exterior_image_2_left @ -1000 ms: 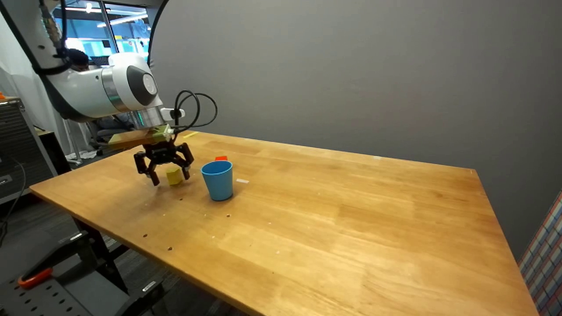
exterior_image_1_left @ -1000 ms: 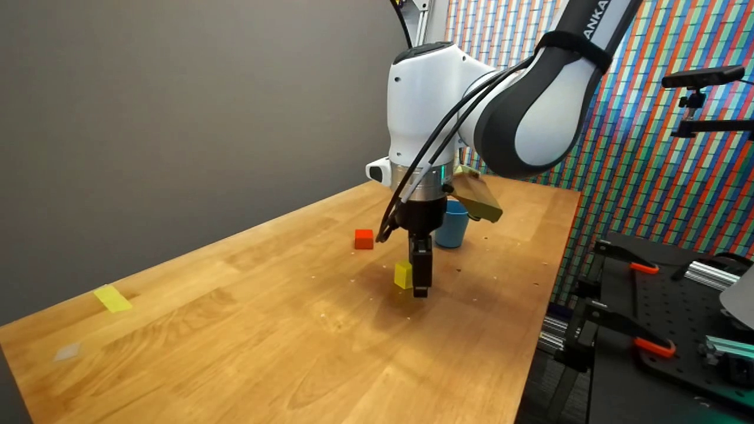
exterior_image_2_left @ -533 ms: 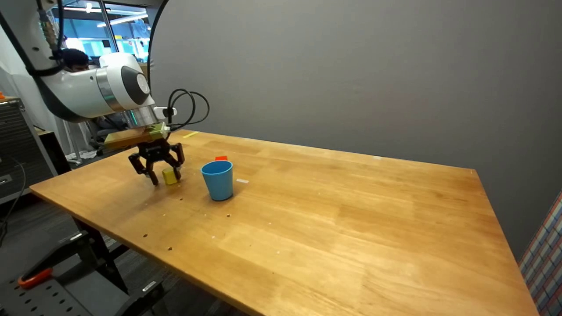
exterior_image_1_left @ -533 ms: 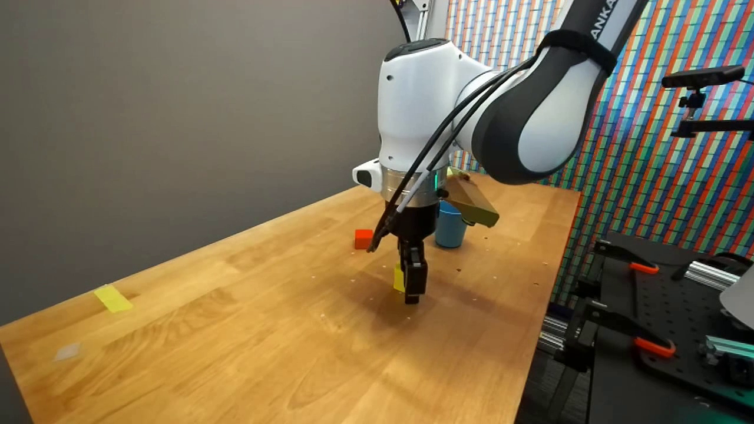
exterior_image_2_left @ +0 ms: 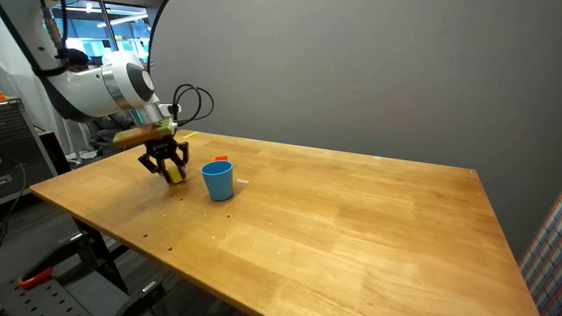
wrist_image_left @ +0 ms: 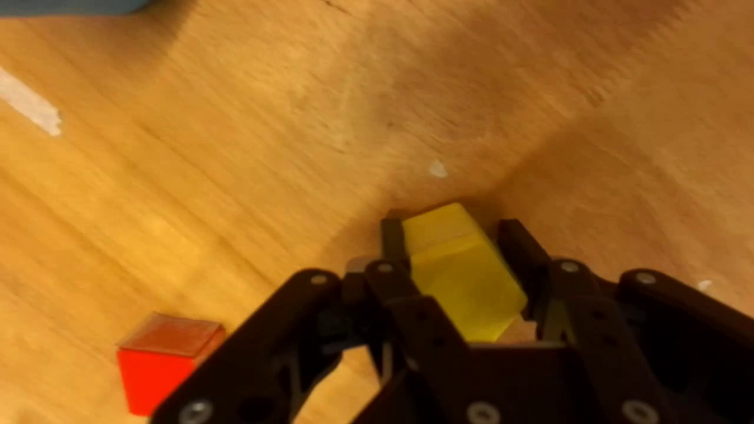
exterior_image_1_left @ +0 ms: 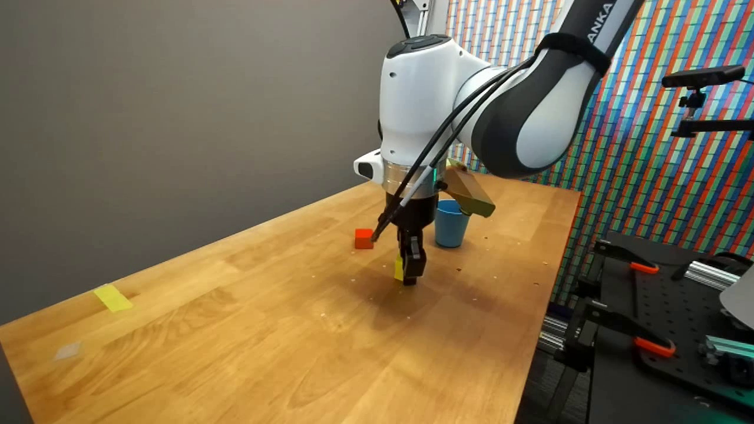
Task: Put the yellow cube inside the blue cup
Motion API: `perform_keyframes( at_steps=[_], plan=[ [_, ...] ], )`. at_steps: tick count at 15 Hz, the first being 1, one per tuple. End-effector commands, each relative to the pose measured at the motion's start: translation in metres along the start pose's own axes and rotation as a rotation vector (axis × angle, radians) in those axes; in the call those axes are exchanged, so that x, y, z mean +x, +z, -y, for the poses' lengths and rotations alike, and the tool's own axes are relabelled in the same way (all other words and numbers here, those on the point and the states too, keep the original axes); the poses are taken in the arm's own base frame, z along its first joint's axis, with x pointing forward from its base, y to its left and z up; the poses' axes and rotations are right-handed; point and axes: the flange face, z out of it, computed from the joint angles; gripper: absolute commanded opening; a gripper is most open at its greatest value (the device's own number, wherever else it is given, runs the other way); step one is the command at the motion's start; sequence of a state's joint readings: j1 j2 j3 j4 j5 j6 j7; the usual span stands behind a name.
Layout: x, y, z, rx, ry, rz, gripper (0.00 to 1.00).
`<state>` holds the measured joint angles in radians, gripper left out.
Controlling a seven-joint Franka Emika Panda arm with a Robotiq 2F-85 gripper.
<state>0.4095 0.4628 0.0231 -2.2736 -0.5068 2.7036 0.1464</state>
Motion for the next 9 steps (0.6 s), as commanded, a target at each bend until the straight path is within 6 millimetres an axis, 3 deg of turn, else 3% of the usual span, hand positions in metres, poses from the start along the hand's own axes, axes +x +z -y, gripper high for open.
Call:
perform_keyframes(
  at_steps=[1, 4, 6, 9],
  plan=[
    [-0.024, -0.045, -0.055, -0.095, 0.140, -0.028, 0.23],
    [-0.056, -0.075, -0.119, -0.175, 0.289, -0.035, 0.23],
    [-0.079, -0.089, -0.151, -0.217, 0.398, -0.021, 0.23],
    [-0.112, -0.081, -0.177, -0.202, 0.552, 0.078, 0.23]
  ],
)
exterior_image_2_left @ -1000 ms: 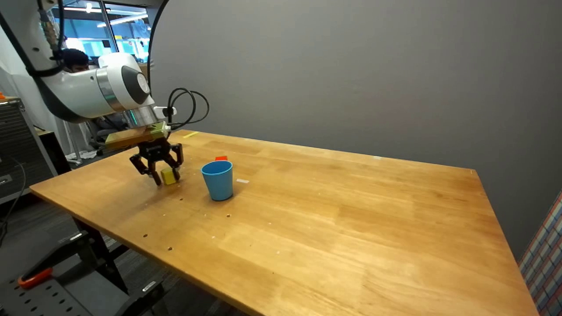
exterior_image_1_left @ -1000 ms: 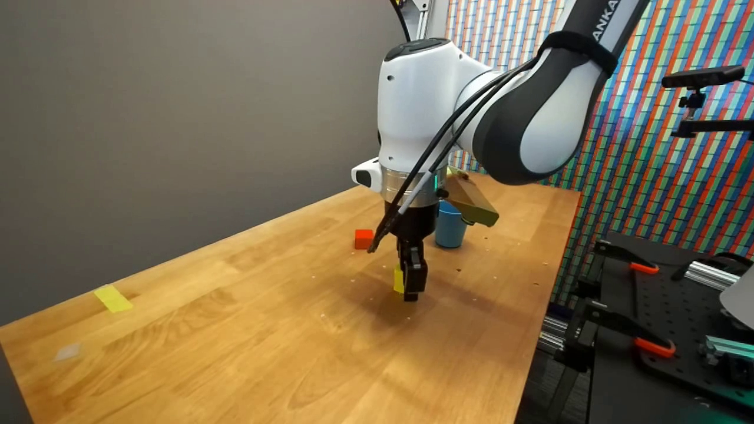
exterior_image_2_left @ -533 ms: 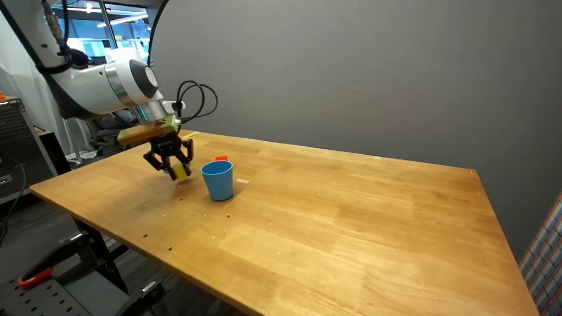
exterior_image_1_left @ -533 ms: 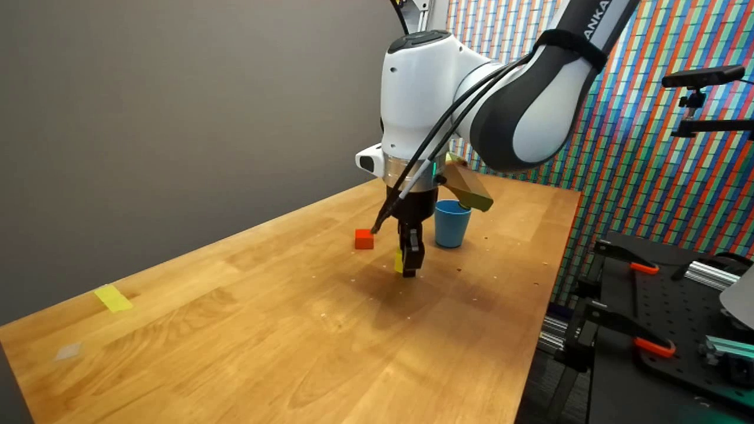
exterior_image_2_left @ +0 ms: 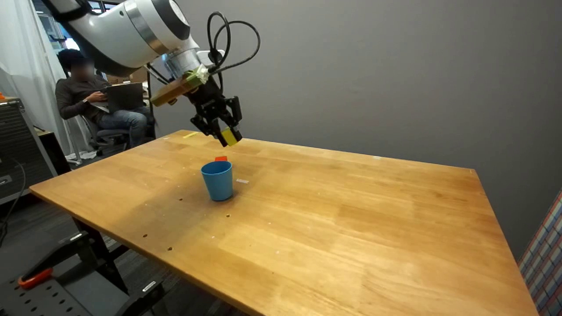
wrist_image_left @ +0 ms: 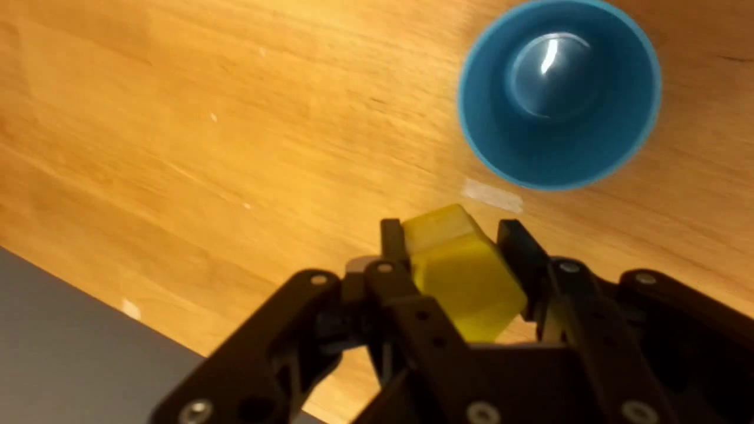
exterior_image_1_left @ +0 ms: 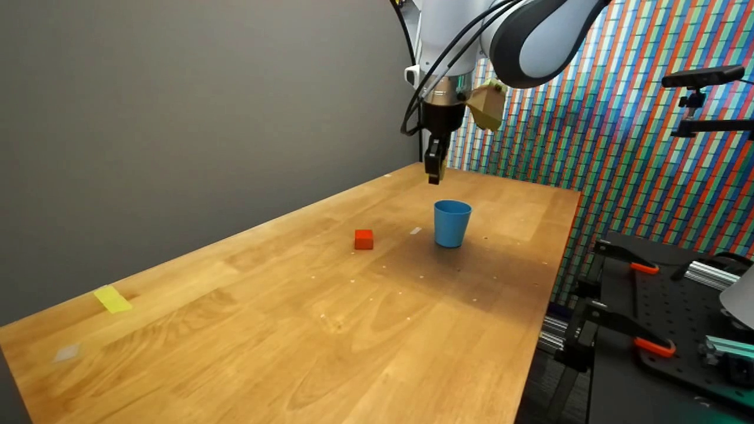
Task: Put the yellow cube inside the blue cup
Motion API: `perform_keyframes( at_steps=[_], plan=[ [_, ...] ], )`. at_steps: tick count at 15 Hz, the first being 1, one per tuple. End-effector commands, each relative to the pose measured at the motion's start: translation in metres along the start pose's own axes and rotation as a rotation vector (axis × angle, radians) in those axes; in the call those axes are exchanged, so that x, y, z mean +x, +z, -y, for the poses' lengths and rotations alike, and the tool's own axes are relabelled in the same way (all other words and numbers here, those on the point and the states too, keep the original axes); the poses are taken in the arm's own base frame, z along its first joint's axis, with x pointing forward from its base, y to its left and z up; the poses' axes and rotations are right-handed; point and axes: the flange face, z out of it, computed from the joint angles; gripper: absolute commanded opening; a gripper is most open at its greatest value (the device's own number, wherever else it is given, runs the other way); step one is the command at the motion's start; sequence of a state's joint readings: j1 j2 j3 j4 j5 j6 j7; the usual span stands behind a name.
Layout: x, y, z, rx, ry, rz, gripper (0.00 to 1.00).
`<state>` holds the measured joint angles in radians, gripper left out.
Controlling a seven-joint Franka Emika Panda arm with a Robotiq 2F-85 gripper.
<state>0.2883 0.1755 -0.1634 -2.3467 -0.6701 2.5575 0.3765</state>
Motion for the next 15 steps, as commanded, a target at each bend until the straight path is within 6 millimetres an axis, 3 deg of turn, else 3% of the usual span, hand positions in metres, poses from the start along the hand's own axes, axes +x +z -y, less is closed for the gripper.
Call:
perform_keyframes(
  at_steps=[1, 5, 9, 12, 13, 15],
  plan=[
    [-0.029, 0.008, -0.025, -0.003, 0.131, 0.105, 0.23],
    [-0.044, 0.026, -0.008, 0.064, 0.144, 0.194, 0.23],
    [-0.039, 0.016, 0.018, 0.076, 0.113, 0.156, 0.23],
    [-0.036, 0.012, 0.023, 0.079, 0.098, 0.143, 0.23],
    [-0.036, 0.013, 0.023, 0.082, 0.099, 0.146, 0.68],
    [-0.037, 0.014, 0.020, 0.092, 0.105, 0.156, 0.75]
  ],
)
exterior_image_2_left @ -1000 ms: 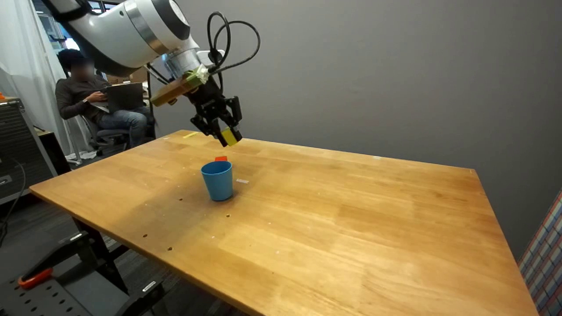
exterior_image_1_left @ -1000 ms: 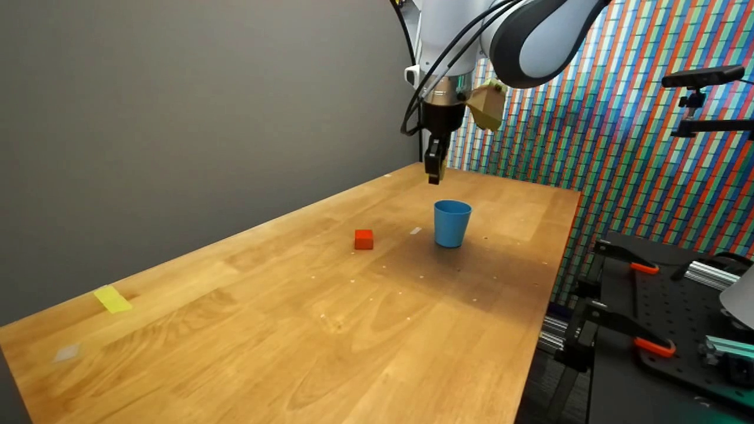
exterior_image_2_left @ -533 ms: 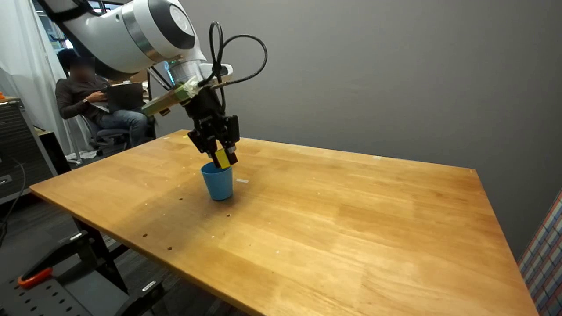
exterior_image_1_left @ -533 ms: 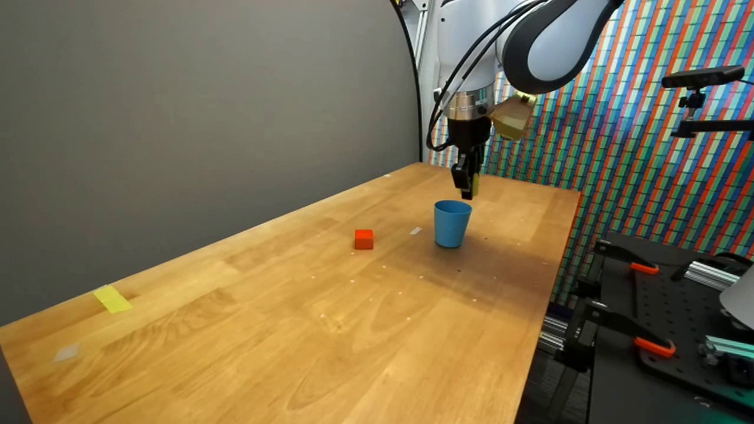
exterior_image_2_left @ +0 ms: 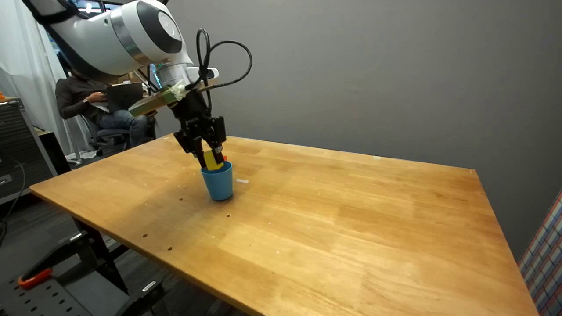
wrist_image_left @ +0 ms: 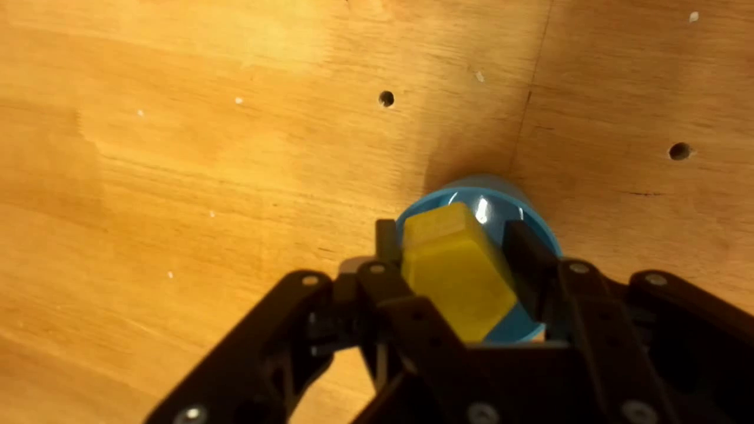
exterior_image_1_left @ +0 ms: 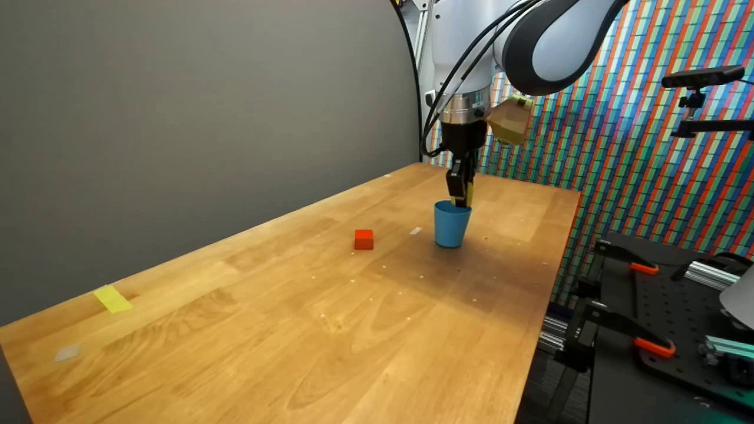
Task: Put the yellow cube inside the blue cup
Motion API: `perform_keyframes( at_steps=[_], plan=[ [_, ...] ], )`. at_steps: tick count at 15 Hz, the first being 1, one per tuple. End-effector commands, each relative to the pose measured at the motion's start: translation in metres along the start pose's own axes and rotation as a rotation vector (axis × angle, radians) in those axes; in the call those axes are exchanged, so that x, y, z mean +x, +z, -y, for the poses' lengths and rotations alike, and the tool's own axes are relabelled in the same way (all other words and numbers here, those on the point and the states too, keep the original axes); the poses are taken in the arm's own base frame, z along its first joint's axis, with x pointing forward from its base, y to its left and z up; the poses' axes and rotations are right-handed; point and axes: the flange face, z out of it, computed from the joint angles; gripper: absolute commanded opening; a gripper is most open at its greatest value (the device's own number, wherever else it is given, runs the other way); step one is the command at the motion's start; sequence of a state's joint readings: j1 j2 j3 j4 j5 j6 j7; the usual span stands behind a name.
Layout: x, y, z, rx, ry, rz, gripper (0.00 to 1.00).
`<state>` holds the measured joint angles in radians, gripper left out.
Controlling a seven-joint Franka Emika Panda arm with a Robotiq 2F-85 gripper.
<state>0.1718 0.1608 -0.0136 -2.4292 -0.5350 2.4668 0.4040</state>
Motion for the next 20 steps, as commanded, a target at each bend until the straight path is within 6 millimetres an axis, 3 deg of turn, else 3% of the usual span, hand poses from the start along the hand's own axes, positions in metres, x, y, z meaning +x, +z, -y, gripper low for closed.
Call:
perform_keyframes(
  at_steps=[1, 3, 5, 10, 15, 16, 17, 20],
  plan=[
    [0.000, -0.005, -0.006, 0.028, 0.017, -0.006, 0.82],
    [-0.003, -0.010, -0.007, 0.048, 0.007, -0.005, 0.98],
    [-0.010, -0.029, -0.005, 0.095, -0.043, -0.003, 1.00],
    [-0.035, -0.116, -0.005, 0.250, -0.109, -0.039, 1.00],
    [-0.063, -0.201, -0.036, 0.298, -0.135, -0.099, 1.00],
    [-0.068, -0.211, -0.041, 0.305, -0.130, -0.107, 1.00],
    [-0.052, -0.190, -0.029, 0.279, -0.118, -0.083, 1.00],
    [-0.065, -0.211, -0.038, 0.281, -0.119, -0.107, 1.00]
  ],
)
